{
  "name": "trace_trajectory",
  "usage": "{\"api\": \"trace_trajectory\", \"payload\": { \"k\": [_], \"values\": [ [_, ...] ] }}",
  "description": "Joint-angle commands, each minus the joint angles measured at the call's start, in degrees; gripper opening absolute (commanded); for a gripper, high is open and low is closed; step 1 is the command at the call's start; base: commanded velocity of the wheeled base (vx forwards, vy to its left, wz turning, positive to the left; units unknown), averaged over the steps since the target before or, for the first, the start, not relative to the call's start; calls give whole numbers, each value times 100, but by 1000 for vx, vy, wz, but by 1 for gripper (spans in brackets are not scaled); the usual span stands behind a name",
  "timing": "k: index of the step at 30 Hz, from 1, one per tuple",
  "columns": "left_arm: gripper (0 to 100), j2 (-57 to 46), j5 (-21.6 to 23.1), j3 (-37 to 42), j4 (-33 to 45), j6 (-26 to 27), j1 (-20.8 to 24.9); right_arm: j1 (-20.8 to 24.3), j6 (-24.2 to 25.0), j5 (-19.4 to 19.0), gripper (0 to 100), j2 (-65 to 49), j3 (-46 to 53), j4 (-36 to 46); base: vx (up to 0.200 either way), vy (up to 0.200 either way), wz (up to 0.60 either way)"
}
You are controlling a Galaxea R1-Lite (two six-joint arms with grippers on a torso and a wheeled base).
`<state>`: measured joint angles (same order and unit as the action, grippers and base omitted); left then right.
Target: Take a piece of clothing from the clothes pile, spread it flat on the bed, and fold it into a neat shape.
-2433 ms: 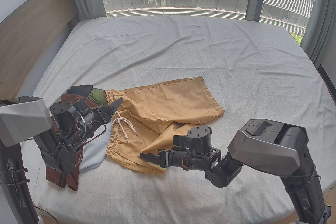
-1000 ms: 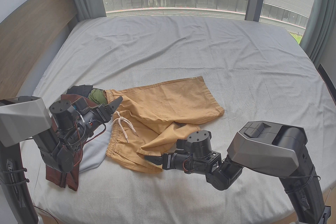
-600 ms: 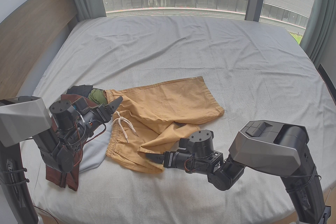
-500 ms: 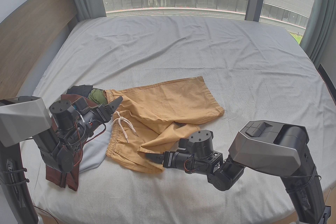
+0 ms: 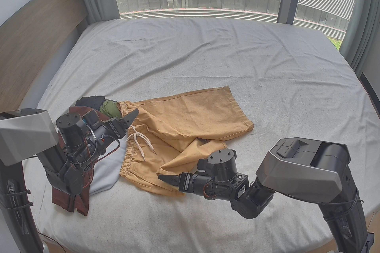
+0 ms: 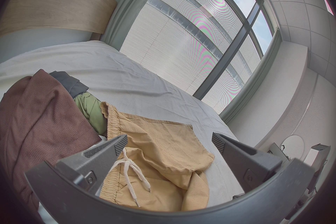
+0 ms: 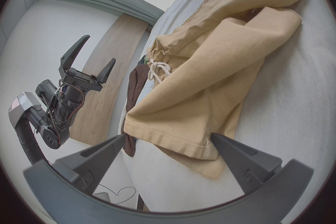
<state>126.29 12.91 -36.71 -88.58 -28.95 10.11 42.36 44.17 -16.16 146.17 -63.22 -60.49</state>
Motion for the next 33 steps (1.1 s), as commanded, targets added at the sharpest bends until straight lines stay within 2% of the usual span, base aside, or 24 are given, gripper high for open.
{"api": "trace_trajectory", "payload": {
  "k": [1,3,7,8,9,11,15,19,27,28,33],
  "values": [
    [100,0,1,-3,-2,-5,-9,26,13,-1,100,-35,108,64,0,0,0],
    [100,0,1,6,-2,-5,-9,26,-92,17,100,0,196,20,0,0,0],
    [100,18,1,-3,-2,-5,0,-79,-963,175,100,44,345,2,0,0,0],
    [100,18,1,-3,-2,-5,0,-79,-963,175,100,44,345,2,0,0,0],
    [100,18,-8,-3,7,4,0,-167,-1349,316,100,88,345,2,0,0,0],
    [100,0,1,-3,-2,-5,0,-281,-1657,448,100,202,319,-7,0,0,0],
    [100,0,1,6,-2,-5,0,-404,-2105,474,100,237,293,2,0,0,0],
    [100,0,-8,-3,-2,-5,0,-457,-2369,491,100,299,170,2,0,0,0],
    [100,-17,-8,-3,-2,-5,0,-466,-2430,579,100,316,55,2,0,0,0],
    [100,-17,1,-3,-2,-5,0,-466,-2439,588,0,316,47,2,0,0,0],
    [100,-17,-8,6,-2,-5,0,-466,-2606,597,0,307,55,2,0,0,0]
  ]
}}
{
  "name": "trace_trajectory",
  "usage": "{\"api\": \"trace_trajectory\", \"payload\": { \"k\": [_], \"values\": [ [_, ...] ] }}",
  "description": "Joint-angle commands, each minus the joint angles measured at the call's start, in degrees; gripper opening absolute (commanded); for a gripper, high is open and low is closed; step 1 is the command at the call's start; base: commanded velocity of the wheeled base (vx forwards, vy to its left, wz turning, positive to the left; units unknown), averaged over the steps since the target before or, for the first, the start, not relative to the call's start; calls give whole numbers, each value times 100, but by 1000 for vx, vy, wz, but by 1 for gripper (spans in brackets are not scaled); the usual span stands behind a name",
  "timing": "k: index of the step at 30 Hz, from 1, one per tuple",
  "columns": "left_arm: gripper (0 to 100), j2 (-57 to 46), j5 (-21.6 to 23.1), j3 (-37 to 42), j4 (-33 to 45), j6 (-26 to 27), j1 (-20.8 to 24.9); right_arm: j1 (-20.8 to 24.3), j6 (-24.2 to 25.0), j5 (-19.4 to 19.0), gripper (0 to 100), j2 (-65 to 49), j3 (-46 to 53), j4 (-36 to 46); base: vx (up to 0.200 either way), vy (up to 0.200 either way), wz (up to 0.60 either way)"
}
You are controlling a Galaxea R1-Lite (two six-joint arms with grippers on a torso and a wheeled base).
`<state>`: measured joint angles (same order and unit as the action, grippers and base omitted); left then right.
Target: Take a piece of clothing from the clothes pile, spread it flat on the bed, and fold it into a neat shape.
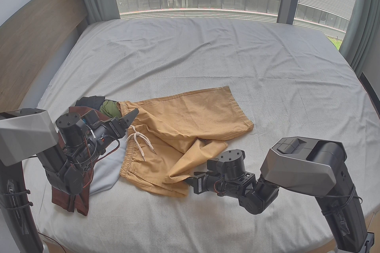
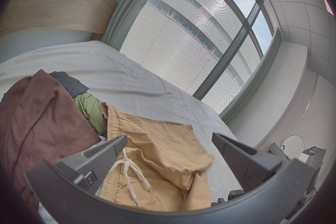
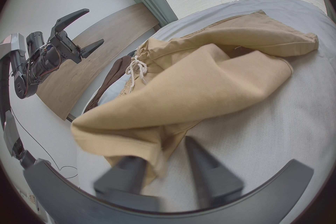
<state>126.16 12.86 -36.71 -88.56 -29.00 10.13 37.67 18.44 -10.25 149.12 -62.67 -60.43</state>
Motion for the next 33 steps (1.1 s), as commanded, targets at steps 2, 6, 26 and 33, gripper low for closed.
{"api": "trace_trajectory", "payload": {
  "k": [2,6,26,33],
  "values": [
    [100,-4,-3,6,-3,0,-2,4,-60,94,0,12,9,-4,0,0,0],
    [100,-4,6,6,-3,9,-2,-14,-157,164,0,-49,53,-13,0,0,0],
    [100,-4,-3,6,-3,17,42,-1200,-500,366,0,-1965,2075,-48,0,0,0],
    [100,14,-3,6,-3,17,24,-1420,-614,366,0,-2194,2338,-48,0,0,0]
  ]
}}
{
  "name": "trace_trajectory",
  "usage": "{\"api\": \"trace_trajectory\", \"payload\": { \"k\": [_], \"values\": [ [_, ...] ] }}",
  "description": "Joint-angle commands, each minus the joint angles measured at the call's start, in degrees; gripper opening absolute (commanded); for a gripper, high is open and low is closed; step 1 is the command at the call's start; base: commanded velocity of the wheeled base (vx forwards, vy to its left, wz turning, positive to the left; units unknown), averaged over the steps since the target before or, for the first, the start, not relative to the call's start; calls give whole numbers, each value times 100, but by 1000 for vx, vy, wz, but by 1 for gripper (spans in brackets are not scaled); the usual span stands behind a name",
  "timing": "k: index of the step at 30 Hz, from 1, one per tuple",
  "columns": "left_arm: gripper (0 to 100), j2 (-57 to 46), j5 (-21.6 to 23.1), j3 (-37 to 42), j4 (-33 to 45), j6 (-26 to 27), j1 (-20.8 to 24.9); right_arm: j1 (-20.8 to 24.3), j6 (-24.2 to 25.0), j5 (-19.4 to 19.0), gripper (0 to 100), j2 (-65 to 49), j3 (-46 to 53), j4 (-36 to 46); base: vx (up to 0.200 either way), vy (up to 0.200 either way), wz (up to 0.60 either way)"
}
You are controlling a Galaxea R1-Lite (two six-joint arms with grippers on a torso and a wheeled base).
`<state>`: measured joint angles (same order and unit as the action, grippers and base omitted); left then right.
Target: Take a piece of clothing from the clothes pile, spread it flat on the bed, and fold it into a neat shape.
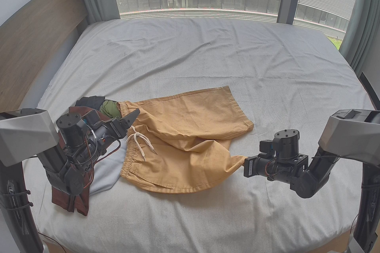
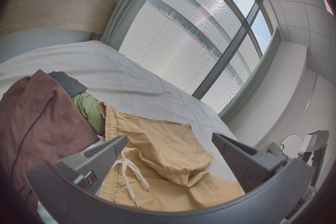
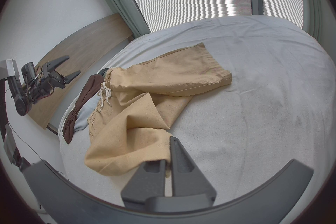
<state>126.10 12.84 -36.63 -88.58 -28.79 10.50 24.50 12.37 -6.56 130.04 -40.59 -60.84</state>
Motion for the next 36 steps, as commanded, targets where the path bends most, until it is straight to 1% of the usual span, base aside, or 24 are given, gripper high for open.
{"api": "trace_trajectory", "payload": {
  "k": [1,6,10,13,15,16,21,24,25,26,33,36],
  "values": [
    [100,20,0,-2,-2,-3,-13,-104,-7,-3,0,-295,148,-6,0,0,0],
    [100,20,0,7,-2,-3,-13,-209,-24,5,0,-339,183,-6,0,0,0],
    [100,29,0,16,-2,-3,-4,-297,-174,164,0,-409,183,2,0,0,0],
    [100,38,0,16,7,-3,-13,-341,-481,559,0,-418,175,-6,0,0,0],
    [100,38,0,16,-2,-3,-13,-341,-499,577,0,-418,175,-6,0,0,0],
    [100,20,0,16,-2,-3,-13,-341,-692,884,0,-427,175,-6,0,0,0],
    [100,29,0,16,-2,-3,-13,-297,-956,1148,0,-541,175,-6,0,0,0],
    [100,29,0,16,-2,-3,-21,-279,-1220,1297,0,-541,104,-6,0,0,0],
    [100,29,0,16,-2,-3,-21,-279,-1220,1297,0,-541,104,-6,0,0,0],
    [100,29,0,16,-2,-3,-21,-262,-1273,1385,0,-558,25,11,0,0,0],
    [100,38,0,16,-2,-3,-13,-253,-1378,1412,0,-787,-230,143,0,0,0],
    [100,38,0,16,7,-3,-4,-332,-1448,1421,0,-822,-247,160,0,0,0]
  ]
}}
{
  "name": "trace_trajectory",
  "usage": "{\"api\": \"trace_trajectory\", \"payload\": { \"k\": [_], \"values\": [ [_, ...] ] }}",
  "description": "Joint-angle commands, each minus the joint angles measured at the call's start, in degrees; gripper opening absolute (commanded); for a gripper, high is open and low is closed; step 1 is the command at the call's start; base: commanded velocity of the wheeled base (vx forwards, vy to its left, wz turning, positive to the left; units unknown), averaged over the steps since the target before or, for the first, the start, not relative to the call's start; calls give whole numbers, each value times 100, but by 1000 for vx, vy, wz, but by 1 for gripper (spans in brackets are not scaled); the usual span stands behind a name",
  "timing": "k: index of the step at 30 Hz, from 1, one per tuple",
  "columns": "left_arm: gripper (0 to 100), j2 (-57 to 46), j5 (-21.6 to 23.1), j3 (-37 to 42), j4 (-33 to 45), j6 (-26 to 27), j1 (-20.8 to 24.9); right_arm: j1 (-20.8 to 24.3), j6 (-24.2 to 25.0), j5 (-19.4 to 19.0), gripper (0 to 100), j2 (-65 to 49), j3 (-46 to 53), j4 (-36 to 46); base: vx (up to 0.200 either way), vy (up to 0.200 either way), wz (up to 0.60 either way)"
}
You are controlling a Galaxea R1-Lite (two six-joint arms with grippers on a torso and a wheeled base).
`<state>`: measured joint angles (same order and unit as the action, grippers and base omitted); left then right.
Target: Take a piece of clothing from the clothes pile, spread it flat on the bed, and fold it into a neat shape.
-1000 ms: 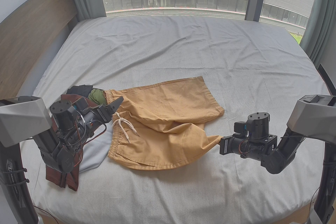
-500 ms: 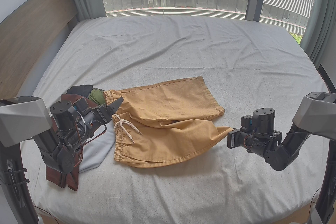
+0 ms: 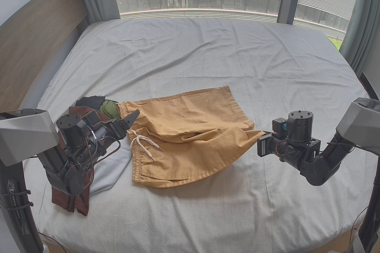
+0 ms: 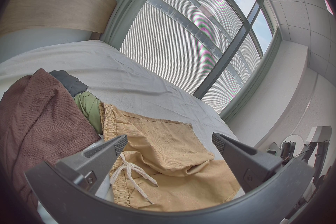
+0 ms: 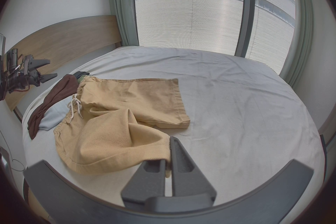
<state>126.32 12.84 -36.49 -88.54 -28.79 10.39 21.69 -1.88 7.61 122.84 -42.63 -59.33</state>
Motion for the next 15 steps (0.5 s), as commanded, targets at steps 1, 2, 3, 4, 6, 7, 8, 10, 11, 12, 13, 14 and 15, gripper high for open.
{"api": "trace_trajectory", "payload": {
  "k": [1,2,3,4,6,7,8,10,11,12,13,14,15],
  "values": [
    [100,16,0,1,-5,-3,7,-94,-41,22,0,-103,-35,9,0,0,0],
    [100,16,0,1,-5,-3,7,-103,-50,39,0,-103,-35,9,0,0,0],
    [100,7,0,1,-5,-3,7,-165,-58,127,0,-103,-35,9,0,0,0],
    [100,7,0,1,-5,-3,7,-209,-58,180,0,-103,-44,9,0,0,0],
    [100,7,0,1,3,-3,7,-279,-58,197,0,-103,-52,9,0,0,0],
    [100,7,0,1,-5,-3,7,-288,-58,197,0,-103,-61,9,0,0,0],
    [100,16,0,1,-5,-3,7,-288,-67,197,0,-103,-70,9,0,0,0],
    [100,16,0,1,3,-3,7,-297,-76,197,0,-112,-79,9,0,0,0],
    [100,16,0,1,-5,-3,16,-288,-76,197,0,-103,-88,9,0,0,0],
    [100,16,0,1,-5,-3,16,-288,-76,197,0,-103,-88,9,0,0,0],
    [100,16,0,1,-5,-3,16,-261,-85,197,0,-94,-70,9,0,0,0],
    [100,16,0,1,-5,-3,16,-244,-102,197,0,-94,-52,9,0,0,0],
    [100,16,0,1,-5,-3,16,-218,-137,189,0,-76,-35,1,0,0,0]
  ]
}}
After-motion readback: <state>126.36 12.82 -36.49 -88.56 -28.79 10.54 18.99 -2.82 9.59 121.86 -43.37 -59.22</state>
